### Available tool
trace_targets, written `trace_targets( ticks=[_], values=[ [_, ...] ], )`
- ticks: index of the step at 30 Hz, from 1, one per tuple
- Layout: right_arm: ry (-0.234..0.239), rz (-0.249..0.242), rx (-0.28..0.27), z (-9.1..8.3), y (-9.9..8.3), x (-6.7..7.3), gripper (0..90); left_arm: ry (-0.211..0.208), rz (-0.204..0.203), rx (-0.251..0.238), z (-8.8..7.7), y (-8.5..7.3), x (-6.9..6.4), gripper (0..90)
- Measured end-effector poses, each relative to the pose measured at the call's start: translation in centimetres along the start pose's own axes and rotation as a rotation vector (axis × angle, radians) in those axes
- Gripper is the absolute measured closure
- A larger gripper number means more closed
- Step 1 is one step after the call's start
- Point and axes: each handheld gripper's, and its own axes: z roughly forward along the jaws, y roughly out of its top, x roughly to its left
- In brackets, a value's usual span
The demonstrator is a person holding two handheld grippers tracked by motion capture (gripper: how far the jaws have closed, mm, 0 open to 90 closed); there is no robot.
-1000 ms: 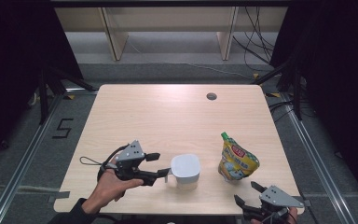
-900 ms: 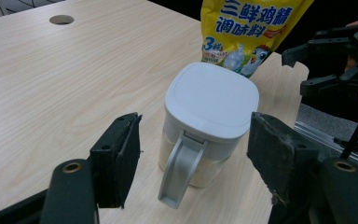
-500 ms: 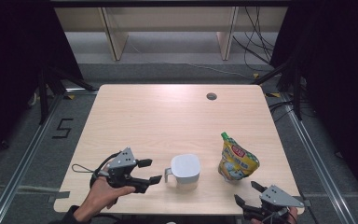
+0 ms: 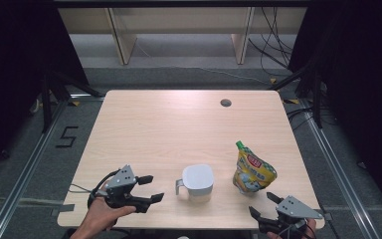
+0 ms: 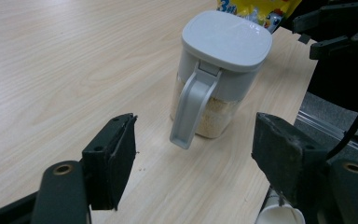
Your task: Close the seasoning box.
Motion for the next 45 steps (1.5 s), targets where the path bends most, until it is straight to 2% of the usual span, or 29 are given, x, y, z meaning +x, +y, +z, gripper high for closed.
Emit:
trace_targets(
  ticks=[1,2,3,6,7,12,13,17,19,20,21,23,27,28,29,30,31,33,34,38,39,40,41,42,45],
  values=[
    [0.0,0.0,0.0,0.0,0.0,0.0,25.1,0.002,-0.004,-0.008,0.0,-0.2,0.0,29.7],
    [0.002,0.015,0.001,0.0,0.0,0.1,25.1,0.006,0.015,-0.003,0.0,-0.3,0.0,29.6],
    [-0.014,0.017,0.011,-0.2,0.1,0.1,25.1,0.017,0.006,0.006,-0.1,-0.7,-0.1,29.1],
    [-0.002,0.003,0.003,0.0,0.1,0.1,25.1,0.01,0.003,0.009,0.0,-1.1,-0.1,28.8],
    [-0.002,0.01,0.01,-0.1,0.1,0.2,25.1,0.02,0.016,0.021,-0.1,-1.4,-0.1,28.3],
    [-0.006,0.006,0.007,-0.2,0.1,0.1,25.1,0.015,0.029,0.04,0.1,-2.0,-0.3,28.2],
    [-0.014,0.043,0.004,-0.3,0.1,0.4,25.1,0.018,0.028,0.035,0.2,-2.2,-0.4,27.9],
    [-0.012,0.019,0.003,-0.3,0.1,0.4,25.1,0.038,0.059,0.062,0.3,-2.7,-0.7,27.4],
    [-0.006,0.004,0.0,-0.3,0.1,0.2,25.1,0.026,0.054,0.06,0.4,-3.0,-0.9,27.3],
    [-0.005,0.013,-0.001,-0.3,0.1,0.3,25.1,0.03,0.063,0.065,0.3,-3.1,-0.9,27.1],
    [-0.006,0.003,0.002,-0.3,0.1,0.3,25.1,0.036,0.073,0.071,0.2,-3.3,-1.0,27.0],
    [-0.005,-0.012,-0.001,-0.3,0.1,0.2,25.1,0.038,0.07,0.074,0.3,-3.8,-1.2,26.6],
    [-0.007,0.002,-0.005,-0.4,0.0,0.2,25.0,0.038,0.06,0.08,0.4,-4.6,-1.5,26.0],
    [-0.005,0.005,0.001,-0.4,0.0,0.3,24.4,0.024,0.066,0.076,0.6,-5.0,-1.5,25.3],
    [-0.005,0.005,0.001,-0.4,0.0,0.3,24.4,0.037,0.09,0.109,0.5,-5.2,-1.5,25.3],
    [-0.009,0.032,0.014,-0.5,0.0,0.5,24.0,0.04,0.088,0.107,0.6,-5.5,-1.7,25.1],
    [0.001,0.003,0.011,-0.4,0.0,0.2,23.5,0.054,0.116,0.127,0.5,-5.6,-1.6,24.7],
    [-0.005,0.019,0.034,-0.4,-0.1,0.5,22.7,0.057,0.084,0.112,0.7,-6.2,-2.1,24.2],
    [0.012,-0.011,0.024,-0.2,-0.1,0.3,22.7,0.059,0.068,0.105,0.8,-6.4,-2.3,24.0],
    [0.015,-0.012,0.033,-0.3,0.0,0.3,22.1,0.068,0.099,0.118,1.0,-6.8,-3.0,23.3],
    [0.008,0.008,0.049,-0.3,-0.1,0.5,21.7,0.081,0.118,0.122,1.0,-6.8,-3.2,23.2],
    [0.008,0.008,0.049,-0.3,-0.1,0.5,21.7,0.081,0.118,0.122,1.0,-6.8,-3.2,23.1],
    [0.009,-0.022,0.033,-0.2,-0.1,0.3,21.7,0.082,0.103,0.11,1.0,-6.8,-3.5,23.1],
    [0.024,-0.017,0.04,-0.1,-0.1,0.3,21.7,0.084,0.115,0.12,0.8,-6.7,-3.3,22.7],
    [0.023,-0.01,0.047,0.0,-0.2,0.4,21.7,0.09,0.092,0.094,0.8,-6.8,-3.3,22.7]
  ],
)
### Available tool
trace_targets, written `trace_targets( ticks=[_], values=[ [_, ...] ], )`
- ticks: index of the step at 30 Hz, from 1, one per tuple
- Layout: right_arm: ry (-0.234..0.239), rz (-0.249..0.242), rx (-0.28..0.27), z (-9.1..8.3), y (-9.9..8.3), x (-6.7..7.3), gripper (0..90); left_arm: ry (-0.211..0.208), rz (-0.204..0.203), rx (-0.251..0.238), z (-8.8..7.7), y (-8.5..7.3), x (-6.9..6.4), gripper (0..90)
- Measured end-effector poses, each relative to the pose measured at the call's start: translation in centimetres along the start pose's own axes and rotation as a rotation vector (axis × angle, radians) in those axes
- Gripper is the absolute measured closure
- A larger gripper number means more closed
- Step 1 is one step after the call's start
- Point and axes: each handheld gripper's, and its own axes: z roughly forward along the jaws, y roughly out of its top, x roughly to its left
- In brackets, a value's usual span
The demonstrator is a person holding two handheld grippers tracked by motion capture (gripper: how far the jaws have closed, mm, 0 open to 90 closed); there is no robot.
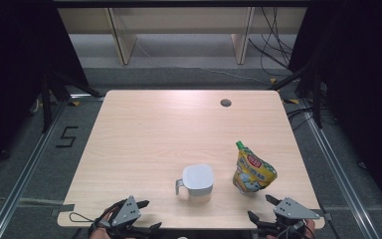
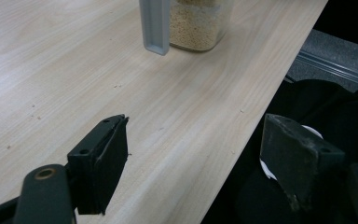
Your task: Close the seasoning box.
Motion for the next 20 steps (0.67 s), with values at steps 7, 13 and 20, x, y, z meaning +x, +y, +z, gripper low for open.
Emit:
trace_targets(
  ticks=[7,13,20],
  values=[
    [-0.014,0.029,0.016,-0.14,-0.04,0.21,21.7,-0.002,0.001,0.008,0.02,-0.02,0.06,22.5],
    [-0.012,0.003,0.013,-0.11,-0.02,-0.09,21.8,-0.003,-0.008,-0.002,0.14,-0.06,0.03,22.5],
    [-0.01,0.027,0.015,-0.01,-0.12,-0.05,21.8,0.004,0.001,0.021,0.08,-0.04,0.35,22.4]
  ],
)
